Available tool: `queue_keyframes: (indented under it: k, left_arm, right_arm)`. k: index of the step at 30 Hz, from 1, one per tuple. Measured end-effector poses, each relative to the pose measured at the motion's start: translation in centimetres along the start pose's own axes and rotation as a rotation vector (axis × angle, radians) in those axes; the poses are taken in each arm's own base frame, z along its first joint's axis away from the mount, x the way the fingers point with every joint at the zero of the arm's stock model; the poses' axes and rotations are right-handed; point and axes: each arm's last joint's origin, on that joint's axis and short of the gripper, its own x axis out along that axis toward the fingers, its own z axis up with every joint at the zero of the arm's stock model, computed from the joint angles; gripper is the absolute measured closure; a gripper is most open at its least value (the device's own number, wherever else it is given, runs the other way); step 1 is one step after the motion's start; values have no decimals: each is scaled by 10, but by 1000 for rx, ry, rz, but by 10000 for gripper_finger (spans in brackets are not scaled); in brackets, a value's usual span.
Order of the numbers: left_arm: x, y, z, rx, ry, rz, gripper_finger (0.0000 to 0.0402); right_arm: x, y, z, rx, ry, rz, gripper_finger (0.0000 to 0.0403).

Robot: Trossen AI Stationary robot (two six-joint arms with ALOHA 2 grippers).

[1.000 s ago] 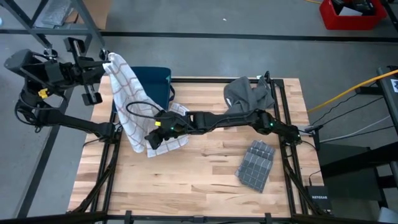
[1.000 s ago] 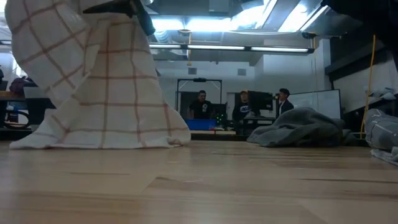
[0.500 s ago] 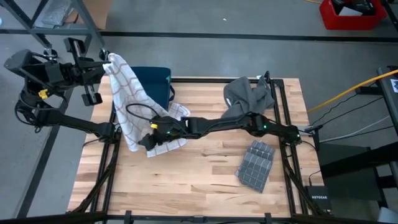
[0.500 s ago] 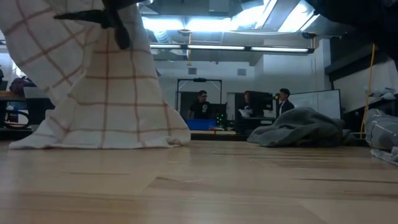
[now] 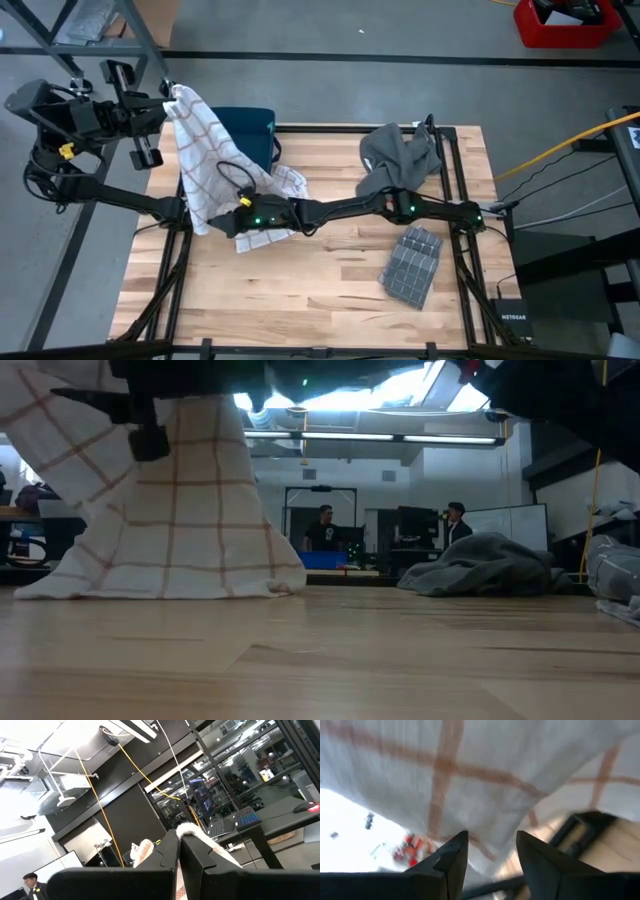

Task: Fold towel
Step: Fold the white towel

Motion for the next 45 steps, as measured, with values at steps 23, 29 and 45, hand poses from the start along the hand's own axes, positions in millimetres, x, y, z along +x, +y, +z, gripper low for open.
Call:
queue_keyframes:
  k: [23, 29, 45]
  left_arm:
    - [-7, 3, 2, 18, -12, 10, 401]
    - [-10, 4, 3, 17, -19, 14, 401]
    - [-13, 5, 4, 31, -22, 17, 401]
  right_arm:
    - [7, -39, -6, -159, -410, 90, 230]
    - [3, -41, -1, -211, -509, 100, 230]
    - [-17, -70, -16, -231, -605, 215, 230]
